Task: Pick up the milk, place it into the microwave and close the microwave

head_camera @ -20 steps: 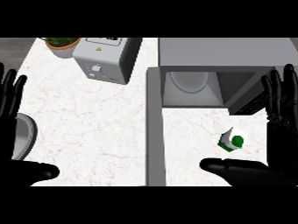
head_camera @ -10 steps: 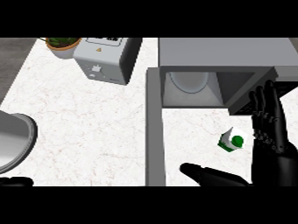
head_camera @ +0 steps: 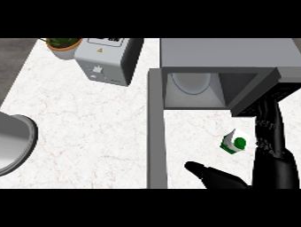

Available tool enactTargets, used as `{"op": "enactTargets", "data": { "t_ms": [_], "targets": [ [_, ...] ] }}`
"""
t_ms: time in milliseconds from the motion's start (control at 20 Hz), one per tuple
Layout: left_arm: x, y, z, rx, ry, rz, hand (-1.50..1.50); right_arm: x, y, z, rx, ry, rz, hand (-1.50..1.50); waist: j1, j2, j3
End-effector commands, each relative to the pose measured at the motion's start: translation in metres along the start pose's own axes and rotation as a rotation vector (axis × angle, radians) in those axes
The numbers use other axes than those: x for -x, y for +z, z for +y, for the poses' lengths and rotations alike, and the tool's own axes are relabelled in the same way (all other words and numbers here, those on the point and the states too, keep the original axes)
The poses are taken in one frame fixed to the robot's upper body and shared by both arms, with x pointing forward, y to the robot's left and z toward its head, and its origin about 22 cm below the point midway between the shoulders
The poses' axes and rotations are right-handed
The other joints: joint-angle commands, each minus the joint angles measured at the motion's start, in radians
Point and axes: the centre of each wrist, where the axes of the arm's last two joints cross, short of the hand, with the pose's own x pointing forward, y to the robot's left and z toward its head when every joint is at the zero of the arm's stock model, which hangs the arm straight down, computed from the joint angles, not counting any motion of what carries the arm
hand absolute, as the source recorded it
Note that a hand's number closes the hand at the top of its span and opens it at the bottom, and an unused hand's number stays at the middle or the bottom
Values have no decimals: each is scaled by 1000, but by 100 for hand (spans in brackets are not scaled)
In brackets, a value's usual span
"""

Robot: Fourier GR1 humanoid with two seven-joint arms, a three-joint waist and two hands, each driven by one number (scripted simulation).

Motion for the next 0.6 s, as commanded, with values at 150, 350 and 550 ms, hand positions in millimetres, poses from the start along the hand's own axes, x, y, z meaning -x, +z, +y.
{"op": "enactTargets", "data": {
  "t_ms": [150, 350, 550],
  "targets": [
    [-2, 24, 12, -11, 3, 8, -150, 12, 10, -17, 0, 3, 58, -150, -1, 0, 0],
    [-20, 28, 33, -5, -4, 11, -150, 48, 3, -25, 46, -6, 82, -150, 3, 0, 0],
    [-18, 38, 22, 17, -5, -6, -150, 89, -1, -26, 96, 1, 126, -150, 6, 1, 1]
  ]
}}
